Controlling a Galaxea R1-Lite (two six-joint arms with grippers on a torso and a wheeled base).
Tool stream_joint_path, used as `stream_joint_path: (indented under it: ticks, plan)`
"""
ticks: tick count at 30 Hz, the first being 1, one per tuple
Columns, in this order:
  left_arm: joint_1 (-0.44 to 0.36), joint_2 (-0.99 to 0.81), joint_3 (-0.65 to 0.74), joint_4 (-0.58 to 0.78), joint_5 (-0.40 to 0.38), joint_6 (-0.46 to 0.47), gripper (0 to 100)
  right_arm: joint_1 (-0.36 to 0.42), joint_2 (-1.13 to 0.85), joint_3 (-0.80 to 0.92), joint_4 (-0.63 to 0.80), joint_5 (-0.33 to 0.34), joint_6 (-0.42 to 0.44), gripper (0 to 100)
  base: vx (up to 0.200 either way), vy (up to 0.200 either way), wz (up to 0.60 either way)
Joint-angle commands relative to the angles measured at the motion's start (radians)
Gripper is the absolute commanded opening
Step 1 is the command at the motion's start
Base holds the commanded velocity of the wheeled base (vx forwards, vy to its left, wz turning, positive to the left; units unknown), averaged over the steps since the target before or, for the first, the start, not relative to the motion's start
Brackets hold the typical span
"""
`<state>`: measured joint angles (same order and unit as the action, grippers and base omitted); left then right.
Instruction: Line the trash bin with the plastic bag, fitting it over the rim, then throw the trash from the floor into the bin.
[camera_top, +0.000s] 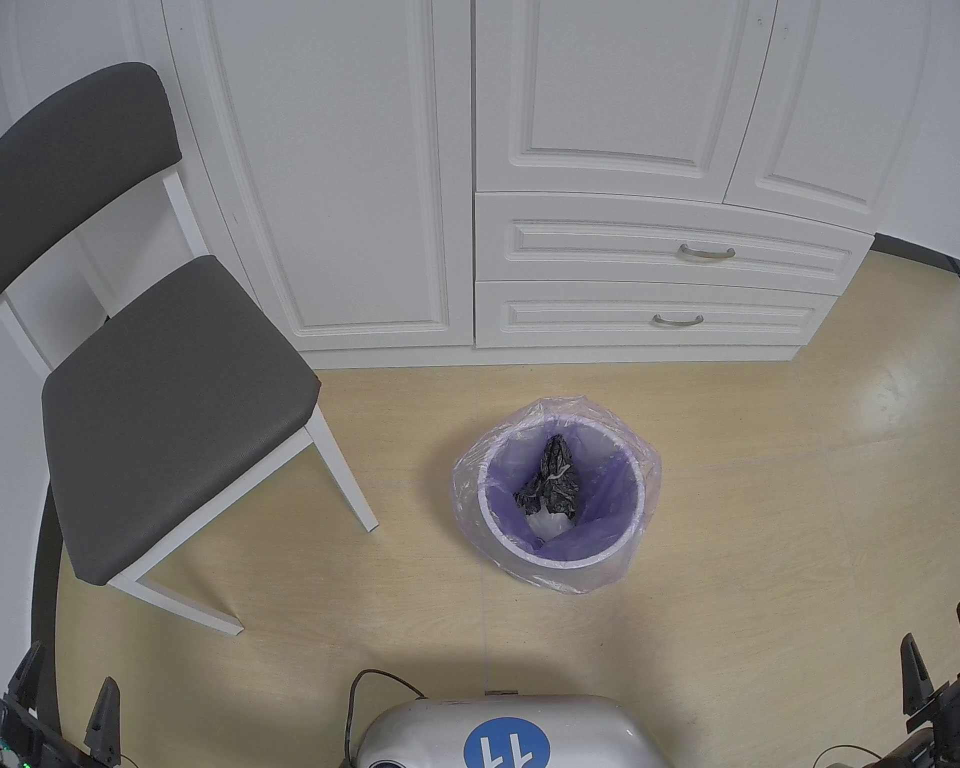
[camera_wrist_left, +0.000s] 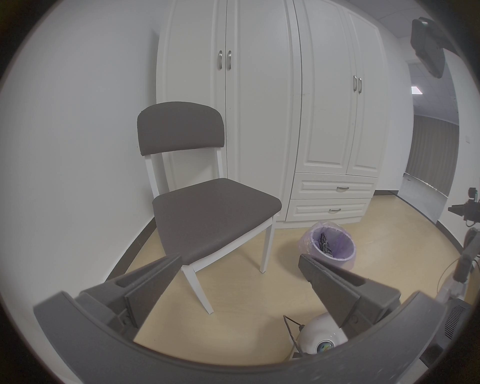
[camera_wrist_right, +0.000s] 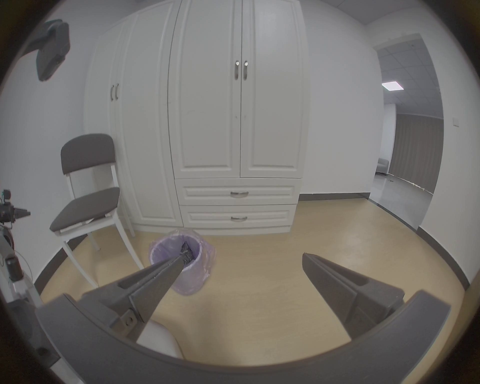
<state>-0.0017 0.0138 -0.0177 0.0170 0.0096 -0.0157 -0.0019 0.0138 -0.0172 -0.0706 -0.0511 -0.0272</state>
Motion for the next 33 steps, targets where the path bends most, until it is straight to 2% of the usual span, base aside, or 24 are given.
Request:
stream_joint_path:
  ticks: [1, 6, 11, 15, 20, 25, 33]
  plan:
    - [0.0, -0.009, 0.01, -0.003, 0.001, -0.001, 100, -0.001, -0.012, 0.017, 0.003, 0.007, -0.019, 100, 0.0, 0.0, 0.0]
    - [0.0, -0.009, 0.012, -0.005, 0.001, 0.0, 100, -0.001, -0.012, 0.017, 0.006, 0.023, 0.0, 100, 0.0, 0.0, 0.0]
    - [0.0, -0.009, 0.013, -0.005, 0.003, 0.0, 100, -0.001, -0.012, 0.017, 0.008, 0.12, -0.023, 100, 0.0, 0.0, 0.0]
    - [0.0, -0.009, 0.013, -0.005, 0.004, -0.001, 100, 0.0, -0.014, 0.017, 0.015, 0.097, -0.026, 100, 0.0, 0.0, 0.0]
    - [0.0, -0.009, 0.013, -0.005, 0.004, 0.0, 100, 0.0, -0.014, 0.017, 0.035, 0.016, 0.052, 100, 0.0, 0.0, 0.0]
    - [0.0, -0.009, 0.013, -0.005, 0.004, 0.002, 100, 0.0, -0.012, 0.017, 0.041, 0.017, 0.055, 100, 0.0, 0.0, 0.0]
    - [0.0, -0.012, 0.015, -0.006, -0.002, 0.028, 100, 0.0, -0.012, 0.016, 0.069, 0.04, 0.004, 100, 0.0, 0.0, 0.0]
